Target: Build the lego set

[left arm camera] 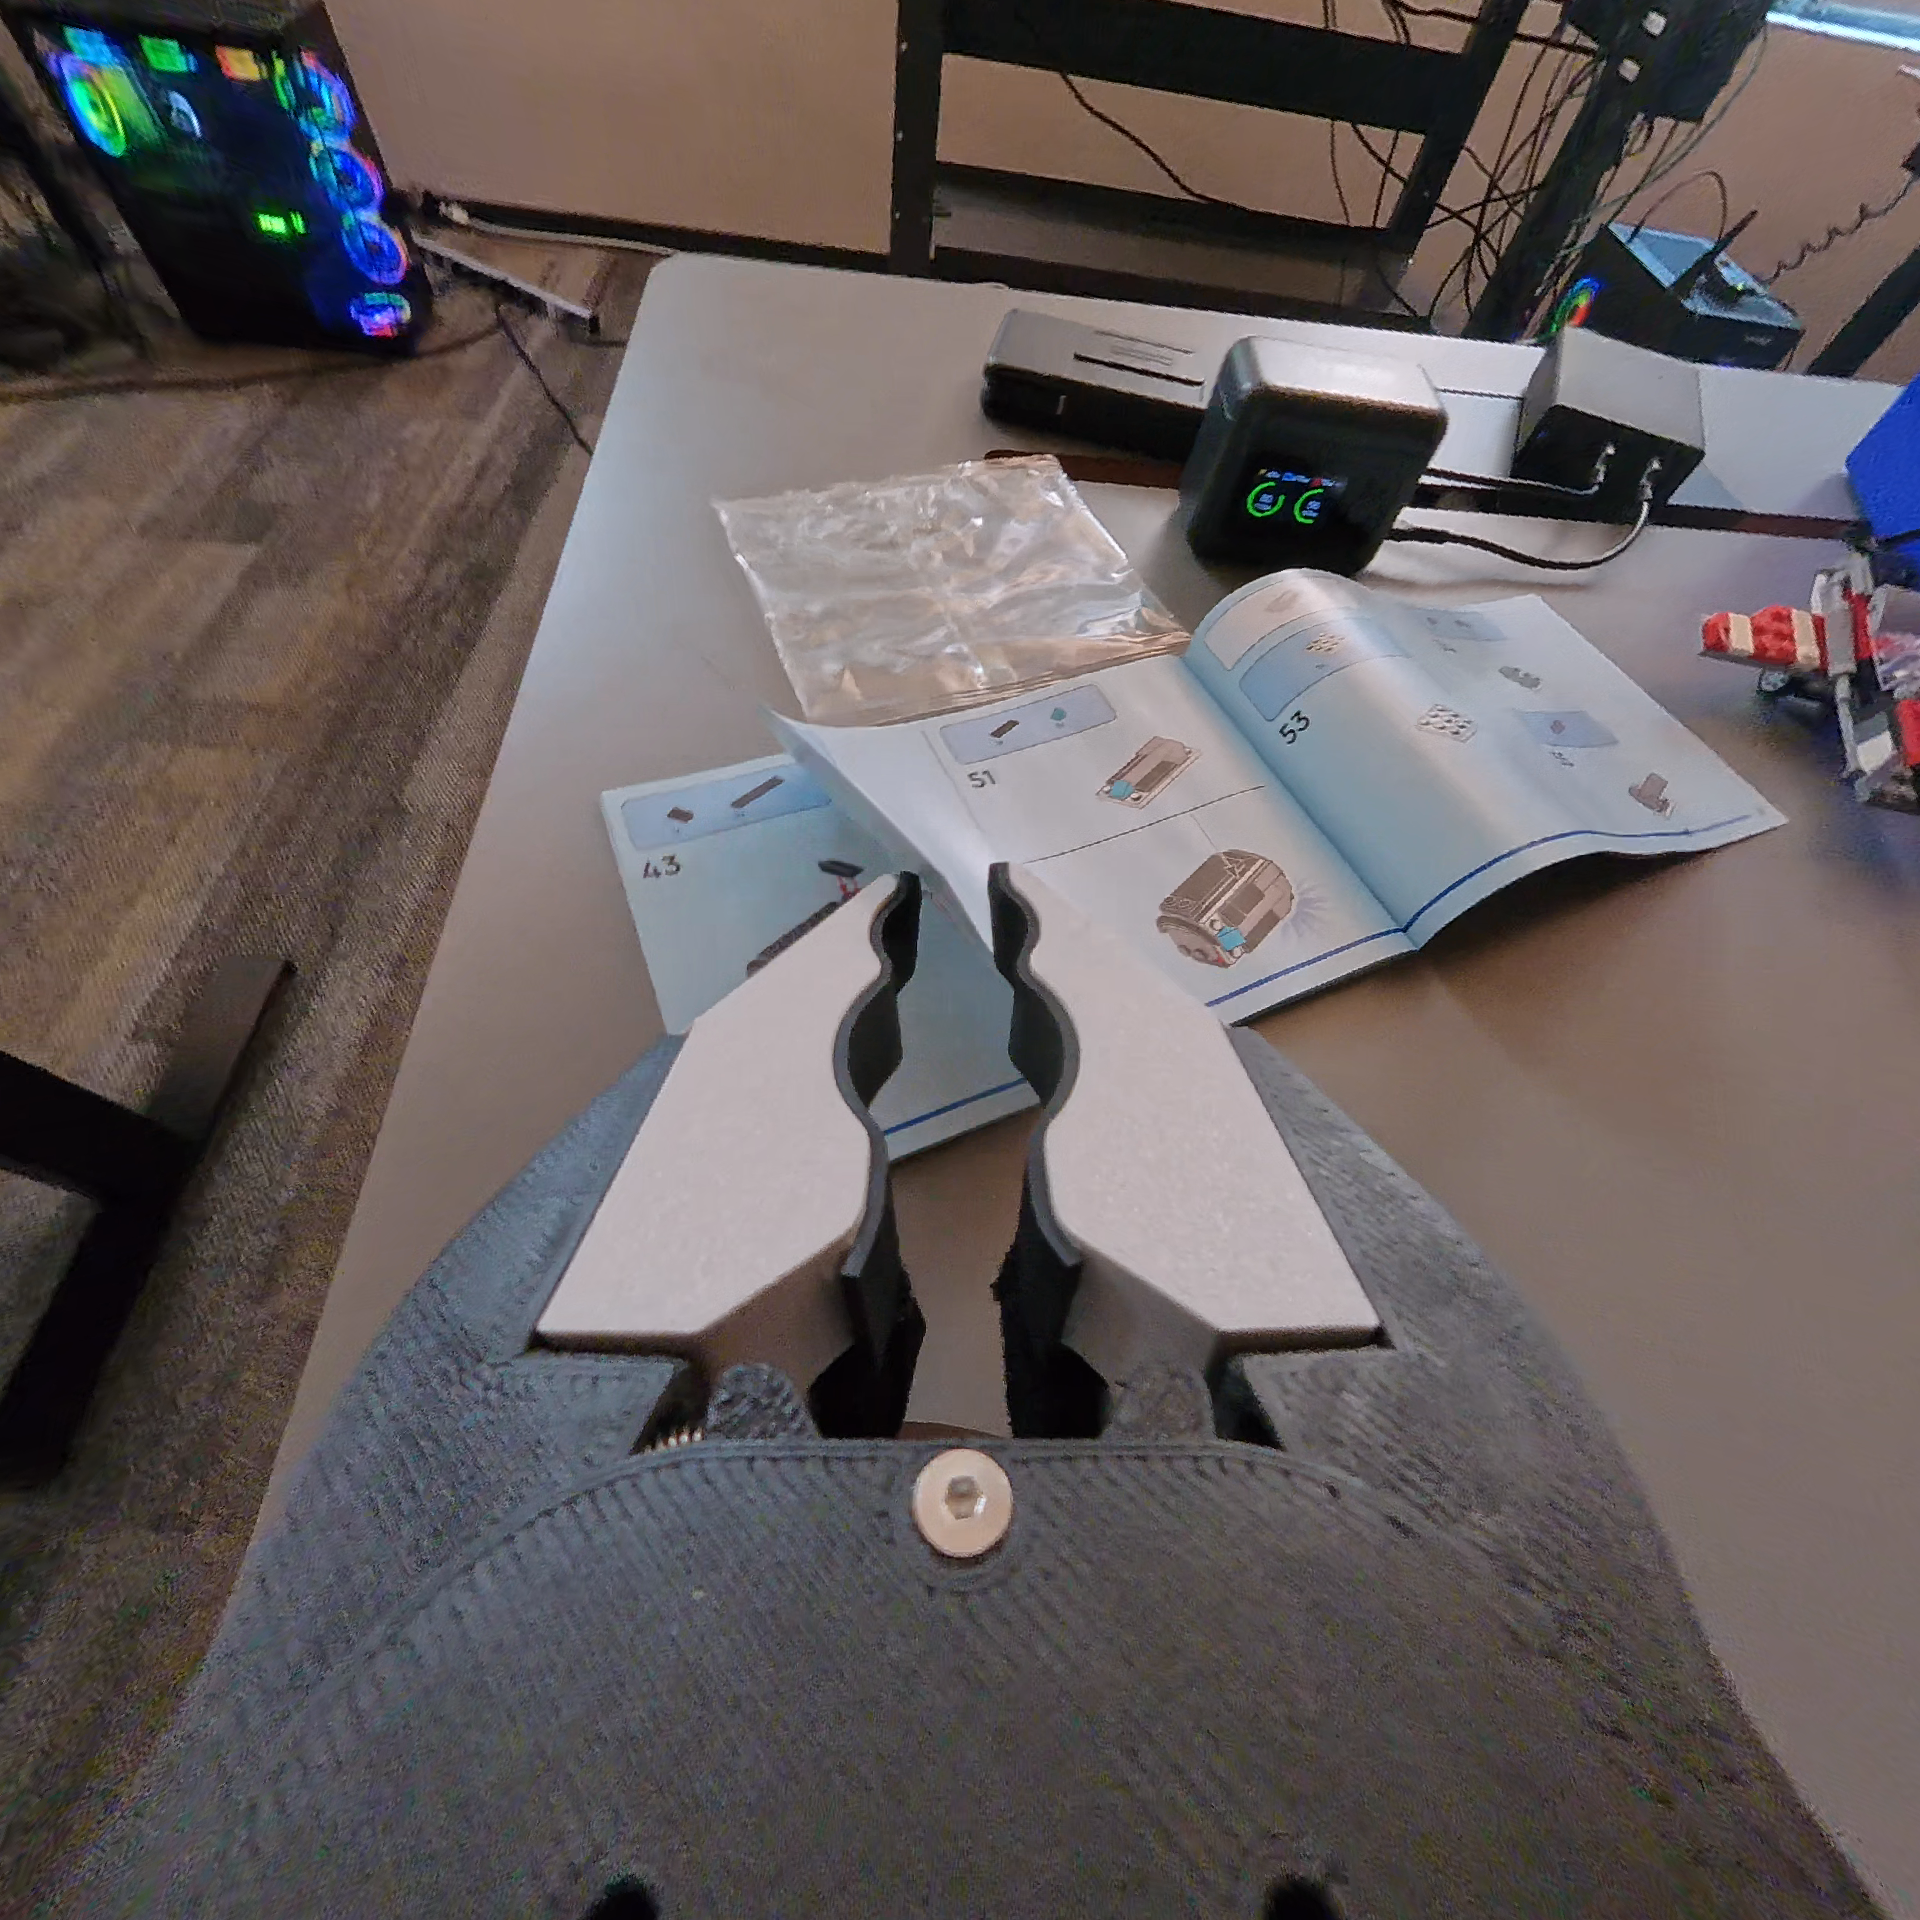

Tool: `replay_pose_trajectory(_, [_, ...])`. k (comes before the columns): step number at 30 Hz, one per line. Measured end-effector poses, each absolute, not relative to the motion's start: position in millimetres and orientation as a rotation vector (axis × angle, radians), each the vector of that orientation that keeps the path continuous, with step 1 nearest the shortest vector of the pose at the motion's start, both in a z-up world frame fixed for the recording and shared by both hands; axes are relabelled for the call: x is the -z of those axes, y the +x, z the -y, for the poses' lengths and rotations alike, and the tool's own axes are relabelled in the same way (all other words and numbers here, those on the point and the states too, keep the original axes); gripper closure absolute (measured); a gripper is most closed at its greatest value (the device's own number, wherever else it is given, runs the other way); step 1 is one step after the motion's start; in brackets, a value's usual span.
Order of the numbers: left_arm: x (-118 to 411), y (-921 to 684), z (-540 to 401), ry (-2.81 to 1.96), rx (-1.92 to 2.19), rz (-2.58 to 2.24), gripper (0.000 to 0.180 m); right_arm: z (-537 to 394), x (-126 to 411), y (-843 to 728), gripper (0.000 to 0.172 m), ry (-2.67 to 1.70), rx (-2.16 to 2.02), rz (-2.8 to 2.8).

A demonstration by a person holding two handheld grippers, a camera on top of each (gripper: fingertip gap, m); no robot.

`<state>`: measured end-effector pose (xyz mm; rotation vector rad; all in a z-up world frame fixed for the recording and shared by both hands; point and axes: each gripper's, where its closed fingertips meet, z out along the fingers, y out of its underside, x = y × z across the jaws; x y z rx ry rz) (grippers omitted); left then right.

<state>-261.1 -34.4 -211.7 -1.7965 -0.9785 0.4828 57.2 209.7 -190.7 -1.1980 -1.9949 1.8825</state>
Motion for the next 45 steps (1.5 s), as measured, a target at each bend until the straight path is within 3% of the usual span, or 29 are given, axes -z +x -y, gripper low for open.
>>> replay_pose_trajectory(23, [226, -245, -20, -2.244, -1.294, 0.232, 0.168, -208, 191, 59, 0.141, -1.175, -1.858, 2.008])
replay_pose_trajectory(37, [226, -245, -20, -2.232, -1.277, 0.247, 0.168, -207, 191, 59, 0.141, -1.174, -1.856, 2.010])
replay_pose_trajectory(45, [220, -267, 27, -1.972, -0.848, 0.787, 0.166, -208, 191, 59, 0.141, -1.179, -1.861, 2.009])
